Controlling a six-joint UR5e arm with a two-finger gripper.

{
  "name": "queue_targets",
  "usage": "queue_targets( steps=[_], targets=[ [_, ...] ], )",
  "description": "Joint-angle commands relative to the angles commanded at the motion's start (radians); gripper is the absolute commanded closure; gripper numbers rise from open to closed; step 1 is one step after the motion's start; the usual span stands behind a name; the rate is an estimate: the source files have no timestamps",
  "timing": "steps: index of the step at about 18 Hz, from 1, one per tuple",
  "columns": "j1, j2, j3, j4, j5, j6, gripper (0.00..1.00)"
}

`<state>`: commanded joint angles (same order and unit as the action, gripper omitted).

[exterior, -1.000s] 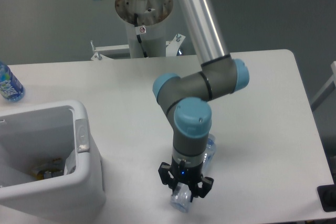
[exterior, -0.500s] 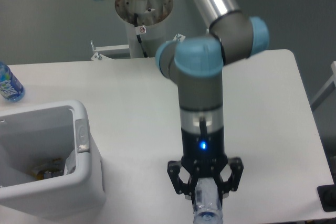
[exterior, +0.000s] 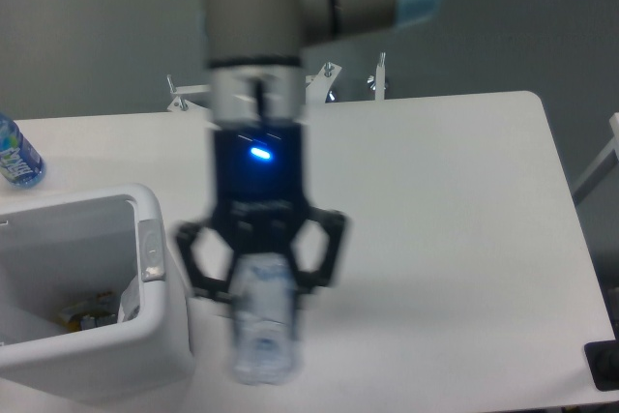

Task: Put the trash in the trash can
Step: 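Lift the bottle and carry it over the trash bin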

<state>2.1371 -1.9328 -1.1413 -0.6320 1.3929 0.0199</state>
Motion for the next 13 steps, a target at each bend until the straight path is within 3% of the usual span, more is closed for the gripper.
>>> queue_targets(
  steps=[5, 8, 11, 13],
  targets=[
    [-0.127, -0.014, -0.020, 0.000, -0.002, 0.000, 0.47],
    [-0.163, -0.029, -0.034, 0.000, -0.002, 0.002, 0.37],
    [-0.163, -0.031, -0.054, 0.000, -0.002, 0.009, 0.00],
    [-0.164, -0.017, -0.057, 0.000, -0.003, -0.001, 0.00]
  ],
)
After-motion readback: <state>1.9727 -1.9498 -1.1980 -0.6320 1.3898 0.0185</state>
